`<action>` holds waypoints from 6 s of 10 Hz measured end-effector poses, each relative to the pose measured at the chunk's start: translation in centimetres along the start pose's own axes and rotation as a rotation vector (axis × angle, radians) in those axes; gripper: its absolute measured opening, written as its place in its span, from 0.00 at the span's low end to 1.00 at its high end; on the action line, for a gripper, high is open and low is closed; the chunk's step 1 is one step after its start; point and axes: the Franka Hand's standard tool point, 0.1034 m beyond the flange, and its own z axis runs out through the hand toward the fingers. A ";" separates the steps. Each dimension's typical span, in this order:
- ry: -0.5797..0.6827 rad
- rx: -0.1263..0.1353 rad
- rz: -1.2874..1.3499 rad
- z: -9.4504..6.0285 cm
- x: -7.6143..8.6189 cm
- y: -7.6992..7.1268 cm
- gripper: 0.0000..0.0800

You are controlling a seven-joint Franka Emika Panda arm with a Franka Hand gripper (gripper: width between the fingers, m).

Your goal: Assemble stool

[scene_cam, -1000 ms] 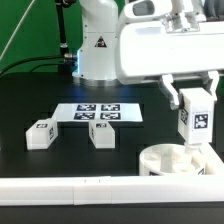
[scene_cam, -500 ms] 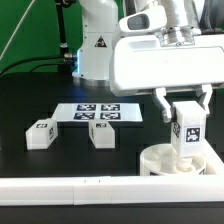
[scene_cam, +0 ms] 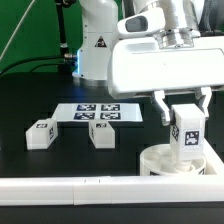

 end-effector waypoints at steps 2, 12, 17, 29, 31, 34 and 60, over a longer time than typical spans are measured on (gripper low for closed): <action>-0.010 0.004 -0.003 0.5 -0.6 -0.4 0.42; -0.011 0.004 -0.003 0.7 -0.8 -0.4 0.78; -0.011 0.004 -0.003 0.7 -0.9 -0.3 0.81; -0.652 0.028 0.293 0.8 1.2 -0.3 0.81; -0.635 0.028 0.297 1.2 1.2 -0.2 0.81; -0.643 0.020 0.316 1.3 1.1 0.0 0.81; -0.701 0.163 -0.135 1.0 -2.9 -2.3 0.81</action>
Offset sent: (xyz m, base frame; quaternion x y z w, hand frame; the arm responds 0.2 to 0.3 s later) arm -0.0057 -0.0041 -0.0092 -0.0050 0.0102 -0.0084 0.9999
